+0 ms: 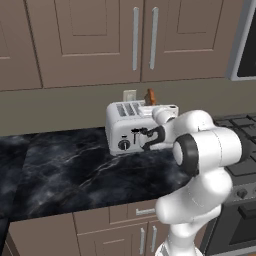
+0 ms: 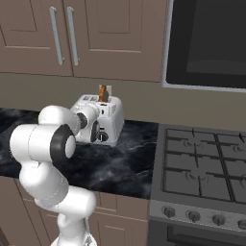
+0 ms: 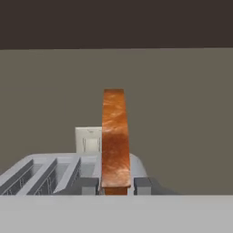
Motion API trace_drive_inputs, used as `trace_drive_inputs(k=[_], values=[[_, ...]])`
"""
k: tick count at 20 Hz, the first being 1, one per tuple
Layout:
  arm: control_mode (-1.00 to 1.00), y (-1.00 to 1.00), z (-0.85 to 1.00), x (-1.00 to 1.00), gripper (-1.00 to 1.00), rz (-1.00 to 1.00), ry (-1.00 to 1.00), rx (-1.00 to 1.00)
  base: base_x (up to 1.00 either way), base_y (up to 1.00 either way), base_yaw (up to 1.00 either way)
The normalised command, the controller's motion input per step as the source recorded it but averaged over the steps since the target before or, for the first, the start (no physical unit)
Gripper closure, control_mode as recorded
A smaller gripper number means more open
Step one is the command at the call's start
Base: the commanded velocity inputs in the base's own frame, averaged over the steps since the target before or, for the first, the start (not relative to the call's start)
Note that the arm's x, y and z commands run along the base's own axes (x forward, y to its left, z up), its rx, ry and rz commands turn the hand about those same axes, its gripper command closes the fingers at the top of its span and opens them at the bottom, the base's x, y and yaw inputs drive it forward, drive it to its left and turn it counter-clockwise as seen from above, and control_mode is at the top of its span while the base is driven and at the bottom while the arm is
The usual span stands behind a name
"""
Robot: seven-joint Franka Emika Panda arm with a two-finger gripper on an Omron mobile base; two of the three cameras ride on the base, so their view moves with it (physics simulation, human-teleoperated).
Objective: Start the toaster. Once the lever pops up, take the bread to the plate on the dining counter.
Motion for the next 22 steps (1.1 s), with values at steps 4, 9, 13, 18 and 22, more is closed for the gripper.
trace_drive_inputs(k=[4,9,13,18,22], values=[[-1.00,0.00,0.34,-0.58,1.00,0.00,-0.17,0.00,0.00,0.00,0.00],[-1.00,0.00,0.39,-0.60,1.00,0.00,-0.14,0.00,0.00,0.00,0.00],[-1.00,0.00,0.38,-0.70,1.00,0.00,-0.05,0.00,0.00,0.00,0.00],[-1.00,-0.01,0.45,-0.94,1.00,0.00,0.01,0.00,0.00,0.00,0.00],[-1.00,-0.05,0.51,-1.00,1.00,0.00,0.09,0.00,0.00,0.00,0.00]])
